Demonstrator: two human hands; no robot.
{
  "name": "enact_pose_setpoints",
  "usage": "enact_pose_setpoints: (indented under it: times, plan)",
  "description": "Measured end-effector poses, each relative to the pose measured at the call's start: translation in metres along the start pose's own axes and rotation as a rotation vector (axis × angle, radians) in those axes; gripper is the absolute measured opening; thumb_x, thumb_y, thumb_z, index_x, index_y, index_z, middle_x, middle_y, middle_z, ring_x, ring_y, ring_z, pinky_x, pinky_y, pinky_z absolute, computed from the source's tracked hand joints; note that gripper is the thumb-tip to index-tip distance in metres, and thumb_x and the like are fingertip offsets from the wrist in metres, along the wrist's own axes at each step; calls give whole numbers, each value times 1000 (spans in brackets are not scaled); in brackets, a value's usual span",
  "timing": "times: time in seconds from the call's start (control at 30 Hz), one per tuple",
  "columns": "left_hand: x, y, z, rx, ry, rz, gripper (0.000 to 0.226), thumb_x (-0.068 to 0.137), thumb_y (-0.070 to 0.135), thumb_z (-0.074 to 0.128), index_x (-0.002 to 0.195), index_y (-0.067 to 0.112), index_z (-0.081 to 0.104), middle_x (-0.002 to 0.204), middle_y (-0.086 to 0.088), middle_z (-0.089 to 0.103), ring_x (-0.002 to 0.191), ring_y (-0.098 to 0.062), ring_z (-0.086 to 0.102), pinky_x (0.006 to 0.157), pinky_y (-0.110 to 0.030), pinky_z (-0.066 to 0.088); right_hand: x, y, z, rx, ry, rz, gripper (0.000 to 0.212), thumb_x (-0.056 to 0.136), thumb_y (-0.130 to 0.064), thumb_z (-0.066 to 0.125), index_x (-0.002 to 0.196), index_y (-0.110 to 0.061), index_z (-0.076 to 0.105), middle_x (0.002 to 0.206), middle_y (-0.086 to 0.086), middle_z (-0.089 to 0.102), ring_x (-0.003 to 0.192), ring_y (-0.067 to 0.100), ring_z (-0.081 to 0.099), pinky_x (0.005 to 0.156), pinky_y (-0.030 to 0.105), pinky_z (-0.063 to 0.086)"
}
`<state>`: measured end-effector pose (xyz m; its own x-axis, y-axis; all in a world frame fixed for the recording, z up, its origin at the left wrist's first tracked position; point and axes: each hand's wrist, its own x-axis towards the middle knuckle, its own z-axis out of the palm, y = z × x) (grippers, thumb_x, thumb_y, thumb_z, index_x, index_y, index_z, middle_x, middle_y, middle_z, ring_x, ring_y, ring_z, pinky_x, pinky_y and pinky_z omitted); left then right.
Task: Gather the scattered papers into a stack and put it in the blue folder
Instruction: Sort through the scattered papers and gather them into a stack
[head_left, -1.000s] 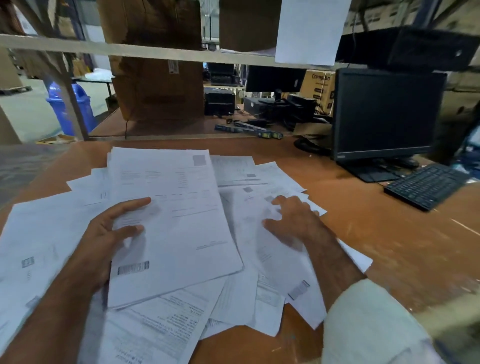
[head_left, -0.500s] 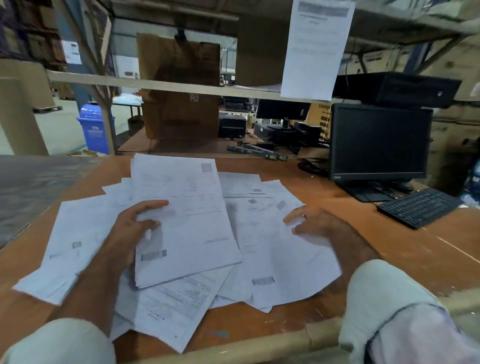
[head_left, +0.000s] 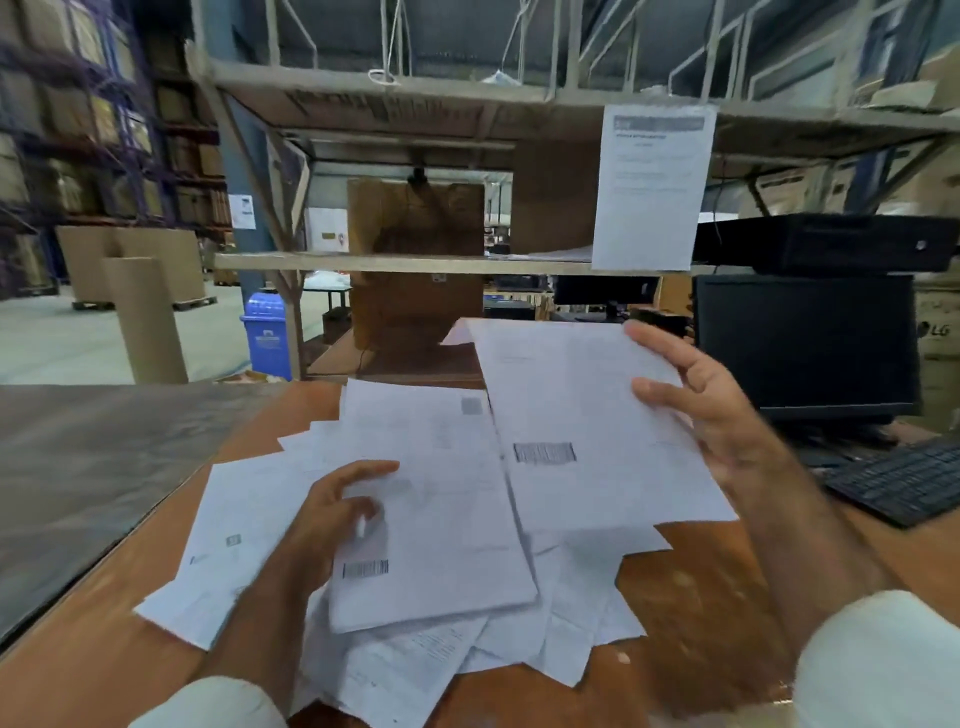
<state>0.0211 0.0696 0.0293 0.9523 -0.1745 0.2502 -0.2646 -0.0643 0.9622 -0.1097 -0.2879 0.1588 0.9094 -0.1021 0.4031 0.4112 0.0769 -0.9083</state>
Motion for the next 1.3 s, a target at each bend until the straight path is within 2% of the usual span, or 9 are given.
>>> enact_pose_setpoints:
  times: [0.1,0.3,0.4,0.5,0.73,0.83,0.93,1.13,1.3]
  plan:
    - [11,1,-3,-14,-32,17,58,83,-22,54,114,21,78,115,7,76,90,-9,72,67,-12,53,17,69,5,-64,-34,195,66,77,-7,84,134,-34,64,135,5,65,113,32,70,93,54,57]
    - [19,-3,-15,-18,-70,31,59,91,-10,60,130,33,68,126,27,68,116,4,63,100,-18,51,53,169,43,-504,-59,232,66,76,-32,86,135,-47,60,146,-20,52,133,6,50,114,38,44]
    - [21,1,-12,48,-40,119,44,100,12,58,134,40,55,113,55,55,103,35,48,89,5,40,69,178,70,-623,-35,175,64,82,-29,82,140,-37,57,144,-21,50,129,0,48,108,17,41]
    - [26,4,-9,189,-22,152,44,99,25,59,133,49,44,121,51,33,90,46,32,81,13,25,75,187,101,-741,-40,79,65,84,-29,80,144,-31,54,144,-16,49,128,0,46,99,8,35]
    - [36,-18,-28,-10,-3,79,46,92,-2,65,122,31,73,132,24,65,110,12,60,79,-2,49,63,211,115,-963,-45,24,67,88,-60,66,148,-47,37,161,-11,28,145,13,33,117,36,33]
    - [37,-18,-36,-139,-3,40,42,90,-3,65,117,27,76,125,23,69,107,1,66,80,-14,54,57,202,106,-488,-92,153,58,92,-49,68,141,-61,39,154,-17,42,139,14,46,110,41,48]
    - [39,-22,-35,-61,-80,42,46,89,-7,65,116,29,76,121,27,70,108,7,63,81,-10,50,54,195,110,-194,-206,141,53,97,-21,68,142,-45,52,144,-22,54,135,5,51,110,33,47]
    - [44,-36,-37,40,-90,-34,54,89,-14,59,109,31,81,131,14,69,119,-12,64,89,-27,53,49,218,124,-833,-184,-128,54,94,-27,66,143,-39,49,146,-17,51,125,-18,41,110,9,33]
    - [36,-32,-90,-169,254,-31,54,88,-17,51,112,23,77,121,4,75,103,-18,70,70,-24,60,47,220,121,-1147,-490,147,89,90,-75,47,160,-43,0,167,-13,20,150,10,25,121,45,22]
